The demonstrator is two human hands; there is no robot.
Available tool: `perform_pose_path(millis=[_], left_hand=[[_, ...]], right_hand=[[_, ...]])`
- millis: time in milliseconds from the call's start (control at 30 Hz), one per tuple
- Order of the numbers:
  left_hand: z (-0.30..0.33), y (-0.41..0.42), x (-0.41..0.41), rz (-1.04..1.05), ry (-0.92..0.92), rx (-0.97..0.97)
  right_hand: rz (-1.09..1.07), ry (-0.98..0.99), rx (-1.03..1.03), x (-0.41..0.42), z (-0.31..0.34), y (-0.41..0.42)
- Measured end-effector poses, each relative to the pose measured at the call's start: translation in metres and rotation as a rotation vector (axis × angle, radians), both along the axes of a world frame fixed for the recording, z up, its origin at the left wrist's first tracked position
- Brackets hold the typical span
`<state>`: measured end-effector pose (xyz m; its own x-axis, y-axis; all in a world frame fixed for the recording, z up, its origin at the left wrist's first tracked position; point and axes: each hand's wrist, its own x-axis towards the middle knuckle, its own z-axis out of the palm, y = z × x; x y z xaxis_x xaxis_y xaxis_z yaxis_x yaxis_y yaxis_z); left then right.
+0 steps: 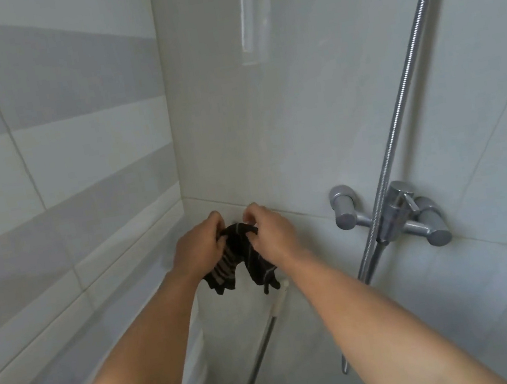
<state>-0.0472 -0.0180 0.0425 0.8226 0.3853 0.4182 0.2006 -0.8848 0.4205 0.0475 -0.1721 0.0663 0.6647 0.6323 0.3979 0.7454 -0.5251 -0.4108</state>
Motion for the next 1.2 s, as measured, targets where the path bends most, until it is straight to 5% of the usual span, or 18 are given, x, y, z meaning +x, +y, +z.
perform_pose_path(millis=[467, 833, 1200], left_hand=[[-0.078, 0.033, 0.067, 0.011, -0.176, 0.038], [-0.106, 0.009, 0.048, 0.005, -0.147, -0.276], [-0.100, -0.013, 0.027, -0.069, 0.063, -0.261]], right_hand=[[-0.041, -0.243, -0.189, 0.052, -0.067, 0.030], [-0.046, -0.160, -0.245, 0.028, -0.096, 0.027], [-0.070, 0.000, -0.356, 0.000, -0.085, 0.011]])
